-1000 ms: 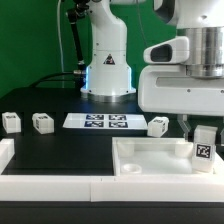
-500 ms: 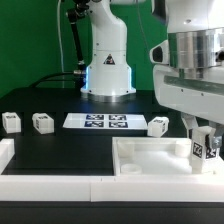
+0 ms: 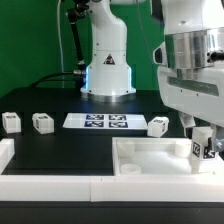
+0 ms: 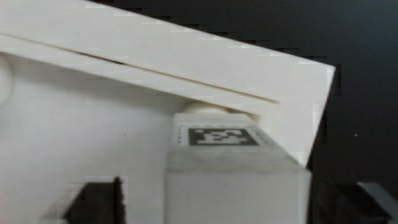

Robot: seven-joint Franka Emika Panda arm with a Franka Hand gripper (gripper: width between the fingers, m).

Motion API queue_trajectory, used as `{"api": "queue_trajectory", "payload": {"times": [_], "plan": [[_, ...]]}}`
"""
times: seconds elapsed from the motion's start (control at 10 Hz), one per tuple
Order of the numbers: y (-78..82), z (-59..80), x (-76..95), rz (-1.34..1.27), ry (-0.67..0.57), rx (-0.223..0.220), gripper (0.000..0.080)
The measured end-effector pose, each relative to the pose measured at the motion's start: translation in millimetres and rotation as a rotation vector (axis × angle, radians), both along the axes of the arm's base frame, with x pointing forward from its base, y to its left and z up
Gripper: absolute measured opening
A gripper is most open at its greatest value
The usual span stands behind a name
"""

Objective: Assemble square table

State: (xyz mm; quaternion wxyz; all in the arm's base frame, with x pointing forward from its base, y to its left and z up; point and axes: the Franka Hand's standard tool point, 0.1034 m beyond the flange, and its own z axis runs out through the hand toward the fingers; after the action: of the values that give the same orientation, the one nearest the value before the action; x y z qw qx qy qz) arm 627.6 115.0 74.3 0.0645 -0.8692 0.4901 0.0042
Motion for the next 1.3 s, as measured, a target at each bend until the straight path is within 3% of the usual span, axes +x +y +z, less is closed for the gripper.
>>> {"api": "queue_trajectory", "payload": {"times": [0.1,0.2,0.5,0.8,1.1,1.3], "plan": [[5.0,2.7,0.8,0.148,-0.015,-0.023,0.0628],[7.4,3.5,0.5,0.22,-0.024,-0.026,0.0643],[6.2,2.5,0.3,0.412,-0.043,-0.039,0.0649],[3.7,3.4,1.5,0.93,-0.09,-0.09,0.0649],[4.1,3.0,1.3,0.906,-0.088,-0.086,0.0623],[3.9,2.5,0.8,0.759,-0.073,-0.076,0.029]]}}
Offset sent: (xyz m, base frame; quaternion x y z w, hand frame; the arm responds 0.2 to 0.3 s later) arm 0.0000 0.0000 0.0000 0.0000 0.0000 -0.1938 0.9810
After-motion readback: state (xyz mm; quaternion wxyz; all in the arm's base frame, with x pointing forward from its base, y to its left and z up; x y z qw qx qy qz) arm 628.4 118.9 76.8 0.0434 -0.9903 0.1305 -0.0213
